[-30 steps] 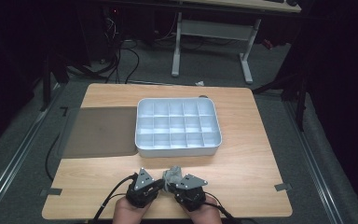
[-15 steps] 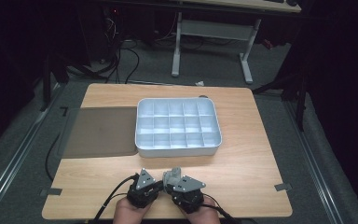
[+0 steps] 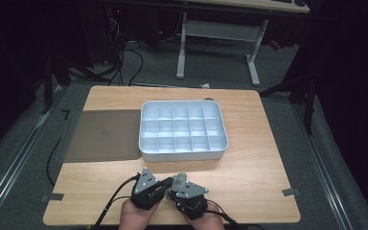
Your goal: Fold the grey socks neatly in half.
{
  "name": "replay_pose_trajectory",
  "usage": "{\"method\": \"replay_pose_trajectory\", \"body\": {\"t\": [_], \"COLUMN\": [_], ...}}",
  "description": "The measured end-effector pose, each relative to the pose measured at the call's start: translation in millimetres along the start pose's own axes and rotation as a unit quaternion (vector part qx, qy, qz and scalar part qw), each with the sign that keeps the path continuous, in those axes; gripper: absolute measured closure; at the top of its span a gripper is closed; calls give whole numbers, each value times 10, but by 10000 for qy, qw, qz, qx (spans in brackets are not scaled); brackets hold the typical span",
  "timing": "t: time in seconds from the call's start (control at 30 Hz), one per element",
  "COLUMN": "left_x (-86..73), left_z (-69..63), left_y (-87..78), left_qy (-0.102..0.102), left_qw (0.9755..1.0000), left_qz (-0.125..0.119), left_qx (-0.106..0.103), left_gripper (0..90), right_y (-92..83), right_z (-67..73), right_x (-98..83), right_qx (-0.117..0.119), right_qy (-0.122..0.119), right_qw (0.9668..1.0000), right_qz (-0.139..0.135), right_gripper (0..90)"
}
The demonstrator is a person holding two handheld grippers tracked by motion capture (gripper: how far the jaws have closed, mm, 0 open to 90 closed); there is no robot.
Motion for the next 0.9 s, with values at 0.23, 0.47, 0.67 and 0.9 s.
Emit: {"method": "replay_pose_trajectory", "body": {"t": [0.23, 0.47, 0.67, 0.9], "left_x": [-185, -227, -237, -156], "left_z": [157, 218, 216, 31], "left_y": [177, 206, 205, 78], "left_qy": [37, -21, 127, 282], "left_qw": [9987, 9982, 9976, 9988], "left_qz": [405, 513, 556, 350], "left_qx": [301, 315, 387, 188], "left_gripper": [899, 900, 900, 875], "right_y": [-7, -310, -107, -71], "right_z": [1, -155, -281, -314], "right_x": [12, 173, 92, -34], "right_qx": [146, -55, -163, -167], "right_qy": [37, 127, 175, 292], "right_qw": [9999, 9985, 9997, 9993], "right_qz": [-23, -534, -97, -129], "right_gripper": [779, 800, 802, 805]}}
Point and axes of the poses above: each handheld gripper's, and its own axes: y roughly forward along the jaws, x roughly out of its top, z roughly to its left, the point moved 3 cm from there along y, roughly forward along the jaws, and after that the axes turned 9 degrees about x, right-handed, at the moved point
